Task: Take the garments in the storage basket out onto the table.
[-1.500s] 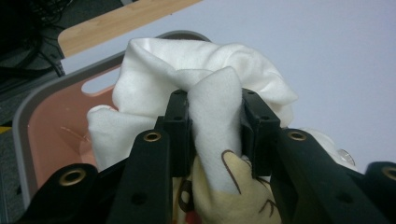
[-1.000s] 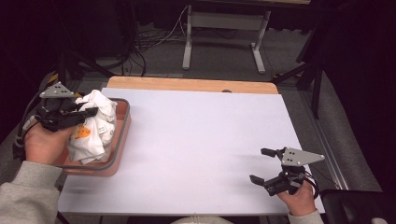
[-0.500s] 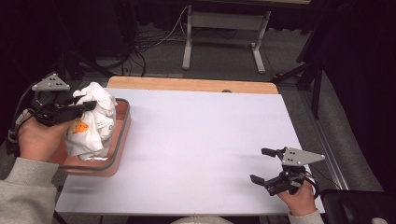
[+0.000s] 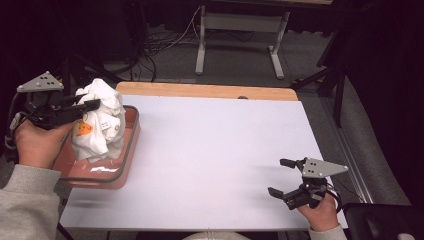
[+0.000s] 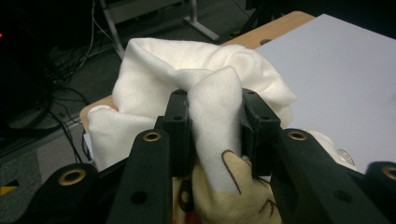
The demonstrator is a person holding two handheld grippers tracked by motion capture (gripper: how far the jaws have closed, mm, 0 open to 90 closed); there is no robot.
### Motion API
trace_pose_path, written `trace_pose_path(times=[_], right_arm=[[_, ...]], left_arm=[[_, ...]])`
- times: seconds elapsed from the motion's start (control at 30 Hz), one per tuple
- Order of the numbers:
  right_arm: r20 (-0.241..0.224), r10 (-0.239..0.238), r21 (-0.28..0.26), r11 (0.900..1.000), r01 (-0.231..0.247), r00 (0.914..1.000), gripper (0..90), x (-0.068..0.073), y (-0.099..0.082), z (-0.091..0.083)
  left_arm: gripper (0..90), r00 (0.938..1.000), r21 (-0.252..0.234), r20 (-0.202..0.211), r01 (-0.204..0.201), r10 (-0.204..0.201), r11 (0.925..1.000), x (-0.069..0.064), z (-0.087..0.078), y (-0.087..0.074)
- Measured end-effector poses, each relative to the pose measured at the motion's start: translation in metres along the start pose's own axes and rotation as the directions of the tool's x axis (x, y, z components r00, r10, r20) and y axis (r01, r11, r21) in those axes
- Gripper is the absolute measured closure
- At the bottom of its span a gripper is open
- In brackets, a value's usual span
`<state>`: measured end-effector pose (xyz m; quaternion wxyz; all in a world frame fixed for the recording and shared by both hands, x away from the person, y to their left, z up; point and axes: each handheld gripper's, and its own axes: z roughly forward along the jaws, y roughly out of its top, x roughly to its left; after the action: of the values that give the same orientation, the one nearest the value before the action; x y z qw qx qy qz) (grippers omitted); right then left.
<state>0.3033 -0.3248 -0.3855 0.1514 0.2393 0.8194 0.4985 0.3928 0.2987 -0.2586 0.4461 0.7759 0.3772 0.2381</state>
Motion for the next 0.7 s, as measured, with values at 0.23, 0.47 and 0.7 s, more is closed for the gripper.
trace_pose_path(times=[0.23,0.47,0.7], right_arm=[[0.001,-0.001,0.001,1.0,0.001,1.0,0.0,-0.001,-0.001,0.0],[0.0,0.001,0.0,1.0,-0.001,1.0,0.0,-0.001,-0.001,0.0],[0.001,0.003,-0.002,1.0,-0.003,1.0,0.0,-0.001,-0.001,0.0]], left_arm=[[68.1,0.9991,-0.081,0.041,0.01,-0.007,0.9967,0.001,-0.008,0.002],[68.1,0.9949,-0.139,0.1,0.024,-0.01,0.99,-0.003,-0.012,0.005],[68.0,0.983,-0.195,0.183,0.037,0.0,0.9802,-0.014,-0.012,0.013]])
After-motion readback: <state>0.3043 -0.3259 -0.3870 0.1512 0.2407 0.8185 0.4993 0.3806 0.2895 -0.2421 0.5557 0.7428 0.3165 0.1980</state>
